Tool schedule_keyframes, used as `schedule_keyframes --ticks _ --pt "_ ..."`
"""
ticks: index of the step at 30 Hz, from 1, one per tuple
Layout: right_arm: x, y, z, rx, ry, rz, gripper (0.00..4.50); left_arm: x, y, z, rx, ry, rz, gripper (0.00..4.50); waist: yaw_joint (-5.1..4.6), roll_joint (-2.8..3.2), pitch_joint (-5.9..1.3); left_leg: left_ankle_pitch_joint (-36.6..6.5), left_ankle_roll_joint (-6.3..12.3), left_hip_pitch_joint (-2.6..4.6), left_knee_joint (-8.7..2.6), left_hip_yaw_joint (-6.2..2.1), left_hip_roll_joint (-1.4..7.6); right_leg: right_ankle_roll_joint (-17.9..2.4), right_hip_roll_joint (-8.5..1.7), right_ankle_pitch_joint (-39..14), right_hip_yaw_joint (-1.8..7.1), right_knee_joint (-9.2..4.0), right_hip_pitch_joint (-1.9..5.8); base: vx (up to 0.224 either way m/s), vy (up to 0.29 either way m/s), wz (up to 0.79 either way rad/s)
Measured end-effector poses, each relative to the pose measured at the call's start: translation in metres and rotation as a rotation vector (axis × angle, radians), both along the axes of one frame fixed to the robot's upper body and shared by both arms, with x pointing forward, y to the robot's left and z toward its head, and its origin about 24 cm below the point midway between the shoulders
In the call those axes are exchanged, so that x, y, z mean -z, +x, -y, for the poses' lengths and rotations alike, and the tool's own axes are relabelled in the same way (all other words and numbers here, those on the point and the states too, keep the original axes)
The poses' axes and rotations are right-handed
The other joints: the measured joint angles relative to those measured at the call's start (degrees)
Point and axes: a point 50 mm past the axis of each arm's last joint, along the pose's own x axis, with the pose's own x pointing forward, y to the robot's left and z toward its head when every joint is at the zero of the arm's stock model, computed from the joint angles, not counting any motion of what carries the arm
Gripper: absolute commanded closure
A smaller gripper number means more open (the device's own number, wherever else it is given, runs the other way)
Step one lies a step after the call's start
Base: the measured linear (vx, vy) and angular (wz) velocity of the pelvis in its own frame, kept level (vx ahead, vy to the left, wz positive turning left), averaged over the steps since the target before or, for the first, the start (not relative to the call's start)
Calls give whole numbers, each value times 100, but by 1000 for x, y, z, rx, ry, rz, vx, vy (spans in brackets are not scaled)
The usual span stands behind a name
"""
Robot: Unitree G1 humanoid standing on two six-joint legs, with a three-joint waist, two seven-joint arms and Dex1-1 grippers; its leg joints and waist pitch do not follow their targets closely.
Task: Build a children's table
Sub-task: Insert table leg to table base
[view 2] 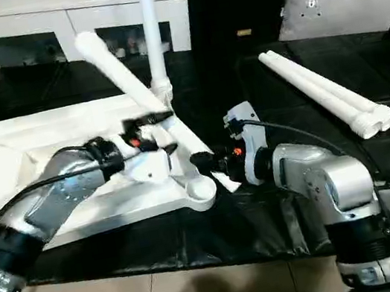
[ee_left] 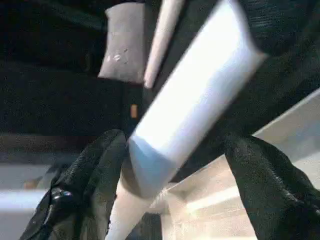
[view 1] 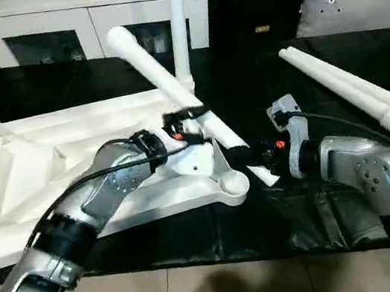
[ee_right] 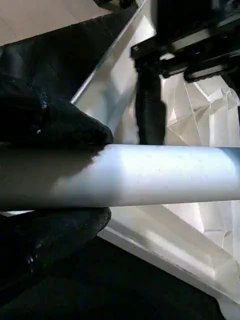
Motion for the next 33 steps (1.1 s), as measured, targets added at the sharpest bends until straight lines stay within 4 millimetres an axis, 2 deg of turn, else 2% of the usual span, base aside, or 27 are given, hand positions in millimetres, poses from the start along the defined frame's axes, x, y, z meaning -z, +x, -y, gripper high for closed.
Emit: schedule_keyframes --ticks 7,8,12,15,17,23,33 --pt "3 -3 -3 -31 -11 -19 318 2 5 -2 26 74 16 98 2 -3 2 0 0 -1 0 0 0 0 0 0 0 0 -1 0 0 0" --pt "3 -3 -3 -36 -16 -21 318 1 7 -2 25 80 17 125 3 -6 4 0 -1 -2 0 0 1 0 0 0 0 0 -2 0 0 0" --pt "4 -7 -9 -65 -17 -25 318 -1 10 -3 29 85 29 144 13 -8 5 0 -1 -2 0 0 0 0 0 0 0 0 -2 0 0 0" --pt "4 -7 -10 -71 -18 -25 318 2 9 -4 44 91 23 177 20 -10 5 0 -1 -2 0 0 1 0 0 0 0 0 -2 0 0 0" --pt "4 -7 -10 -70 -19 -27 318 3 9 -4 48 94 21 180 26 -10 5 1 -1 -2 0 0 1 0 0 0 0 1 -2 0 0 0" --pt "6 -8 -13 -80 -28 -37 318 3 9 -9 83 156 32 240 67 -10 6 1 -2 -2 0 0 1 1 0 0 0 1 -3 0 0 0" --pt "12 -8 -18 -95 -27 -66 318 8 8 -14 106 198 10 257 98 -11 5 1 -2 -3 0 0 1 1 -1 0 0 1 -4 0 0 0"
